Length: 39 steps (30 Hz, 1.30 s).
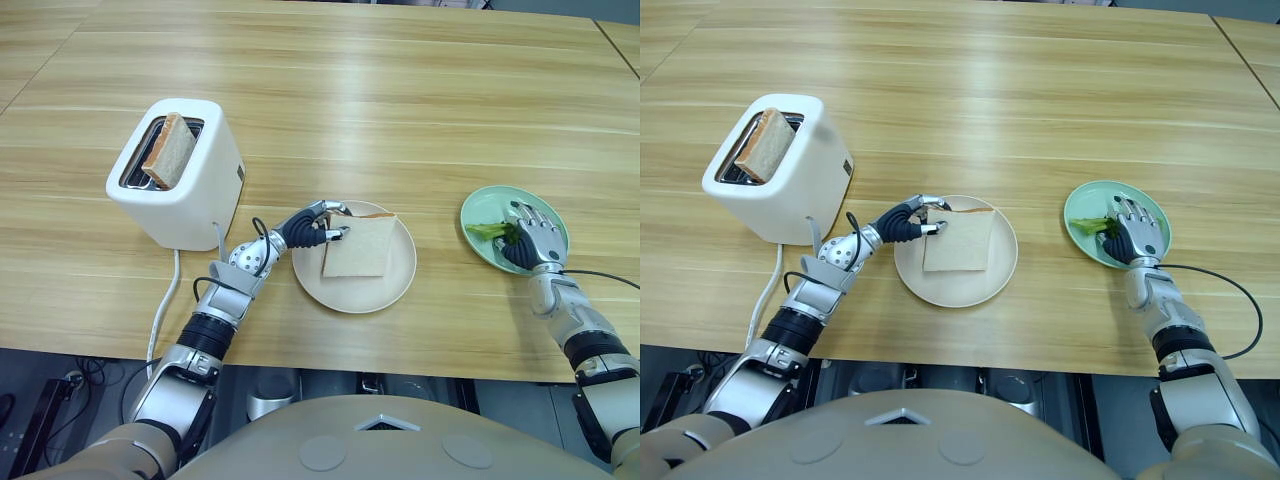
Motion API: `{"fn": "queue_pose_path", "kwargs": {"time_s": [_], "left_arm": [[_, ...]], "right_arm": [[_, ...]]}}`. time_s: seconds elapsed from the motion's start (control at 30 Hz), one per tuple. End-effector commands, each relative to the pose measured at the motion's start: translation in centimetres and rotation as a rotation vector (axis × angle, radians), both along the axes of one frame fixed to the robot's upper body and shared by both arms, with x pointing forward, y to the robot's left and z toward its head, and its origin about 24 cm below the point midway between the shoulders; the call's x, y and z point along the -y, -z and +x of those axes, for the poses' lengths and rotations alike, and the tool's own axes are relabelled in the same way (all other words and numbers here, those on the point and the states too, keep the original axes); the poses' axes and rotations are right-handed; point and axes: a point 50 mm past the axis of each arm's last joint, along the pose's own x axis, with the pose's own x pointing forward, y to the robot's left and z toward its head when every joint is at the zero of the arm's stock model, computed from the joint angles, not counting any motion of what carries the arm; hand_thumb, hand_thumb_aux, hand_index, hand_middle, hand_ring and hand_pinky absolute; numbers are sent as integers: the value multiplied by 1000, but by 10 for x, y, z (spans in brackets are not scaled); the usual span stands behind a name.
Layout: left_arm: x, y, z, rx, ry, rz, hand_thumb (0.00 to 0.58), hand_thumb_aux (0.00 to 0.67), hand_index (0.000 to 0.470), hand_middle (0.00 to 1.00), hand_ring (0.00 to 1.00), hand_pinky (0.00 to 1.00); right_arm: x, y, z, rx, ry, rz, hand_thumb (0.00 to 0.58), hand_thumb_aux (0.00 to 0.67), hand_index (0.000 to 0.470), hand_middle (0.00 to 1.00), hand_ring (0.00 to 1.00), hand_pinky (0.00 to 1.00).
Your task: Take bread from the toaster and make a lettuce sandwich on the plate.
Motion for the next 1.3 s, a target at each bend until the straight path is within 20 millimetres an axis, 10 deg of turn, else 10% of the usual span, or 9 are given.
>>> {"fn": "queue_pose_path", "kwargs": {"time_s": [0.03, 0.1, 0.13, 0.47, 0.93, 1.3], "left_arm": [[-5, 5, 3, 8, -17, 49, 443, 344, 236, 537, 537, 537], [-8, 4, 6, 37, -38, 70, 53, 32, 22, 478, 478, 478], [-9, 3, 7, 54, -51, 85, 0, 0, 0, 439, 439, 439], [-16, -8, 14, 222, -82, 188, 0, 0, 0, 0, 0, 0], [-12, -62, 0, 356, -29, -154, 0, 0, 0, 0, 0, 0], [-68, -124, -17, 588, -102, -367, 0, 0, 0, 0, 0, 0]], "right_arm": [[-2, 3, -3, -15, -18, 2, 580, 654, 449, 0, 0, 0], [-3, 3, -3, -11, -19, 4, 580, 657, 451, 0, 0, 0], [-3, 3, -2, -9, -21, 5, 579, 644, 442, 0, 0, 0], [-7, -1, 0, 24, -36, 19, 580, 667, 458, 0, 0, 0], [-22, -42, 5, 265, -133, 153, 580, 670, 460, 0, 0, 0], [-100, -67, 17, 289, -467, 251, 580, 670, 460, 0, 0, 0]]}}
